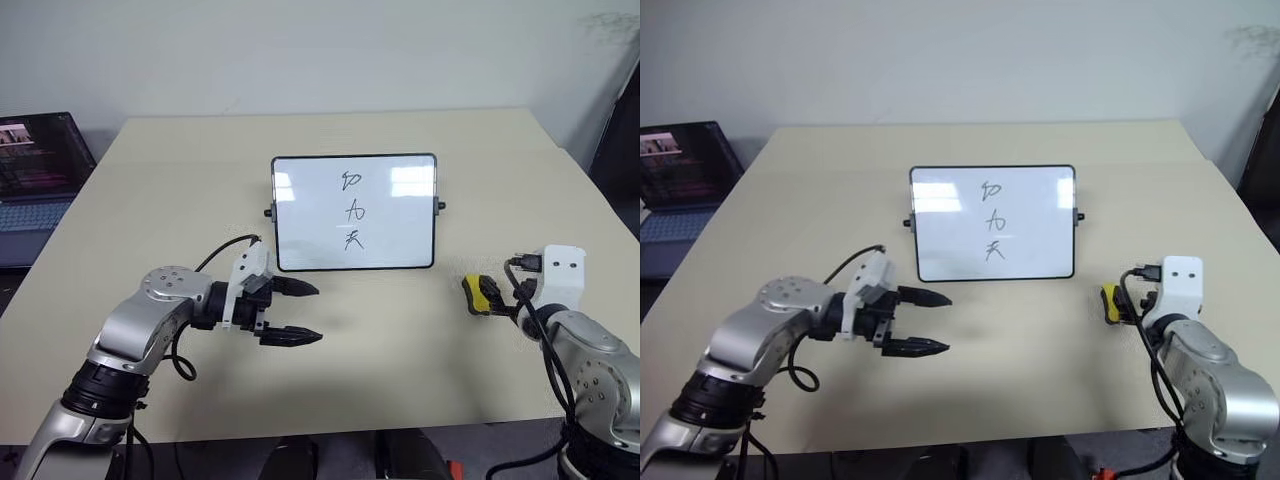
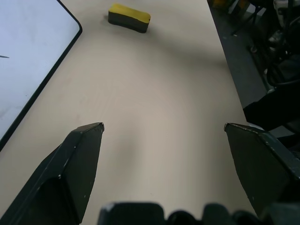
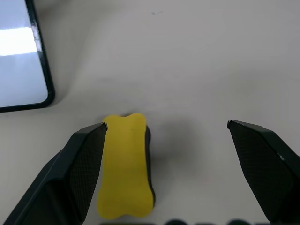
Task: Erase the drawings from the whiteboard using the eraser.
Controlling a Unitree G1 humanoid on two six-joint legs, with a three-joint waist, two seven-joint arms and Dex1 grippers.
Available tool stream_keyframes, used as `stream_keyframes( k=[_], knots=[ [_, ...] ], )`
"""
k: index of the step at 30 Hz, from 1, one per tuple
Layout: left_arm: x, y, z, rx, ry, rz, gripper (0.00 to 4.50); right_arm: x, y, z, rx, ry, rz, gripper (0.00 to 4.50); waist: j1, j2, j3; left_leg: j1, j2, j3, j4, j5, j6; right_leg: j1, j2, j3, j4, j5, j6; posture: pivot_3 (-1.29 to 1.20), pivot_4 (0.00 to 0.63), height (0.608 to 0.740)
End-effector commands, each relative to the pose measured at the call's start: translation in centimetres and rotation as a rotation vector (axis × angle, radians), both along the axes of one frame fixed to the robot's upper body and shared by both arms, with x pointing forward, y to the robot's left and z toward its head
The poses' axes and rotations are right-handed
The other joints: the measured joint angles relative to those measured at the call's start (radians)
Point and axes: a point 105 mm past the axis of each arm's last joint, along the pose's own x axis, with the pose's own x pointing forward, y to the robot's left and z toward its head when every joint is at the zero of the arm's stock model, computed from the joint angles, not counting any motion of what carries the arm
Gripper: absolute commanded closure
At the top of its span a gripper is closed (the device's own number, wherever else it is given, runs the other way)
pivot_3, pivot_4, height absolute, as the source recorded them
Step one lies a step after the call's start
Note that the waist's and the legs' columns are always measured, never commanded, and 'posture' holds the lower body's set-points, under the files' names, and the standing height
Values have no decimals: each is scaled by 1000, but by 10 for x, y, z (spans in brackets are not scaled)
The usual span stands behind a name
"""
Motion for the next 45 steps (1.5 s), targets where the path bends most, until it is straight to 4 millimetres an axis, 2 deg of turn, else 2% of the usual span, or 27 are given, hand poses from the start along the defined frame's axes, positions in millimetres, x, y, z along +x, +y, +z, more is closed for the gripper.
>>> stream_keyframes(
  k=[1,7,16,45],
  knots=[
    [1,0,3,-4,-41,3,0,1,3,14,-8,-31,12,9,-1,0,0,-1,0,0,0,0,0,0,0,0,0,0,0,0,150,740],
    [12,3,1,7,-111,66,0,6,10,12,8,-10,35,9,-1,0,0,-1,0,0,0,0,0,-1,0,0,0,0,0,0,150,740],
    [15,3,5,0,-150,99,0,16,24,-1,11,12,83,9,-2,0,0,-1,0,1,1,0,0,-1,0,-1,1,0,0,0,150,740],
    [20,3,11,7,-189,120,0,17,12,-16,12,37,30,9,-1,0,0,-1,0,1,3,0,0,-1,0,-1,3,0,0,0,150,740]
  ],
)
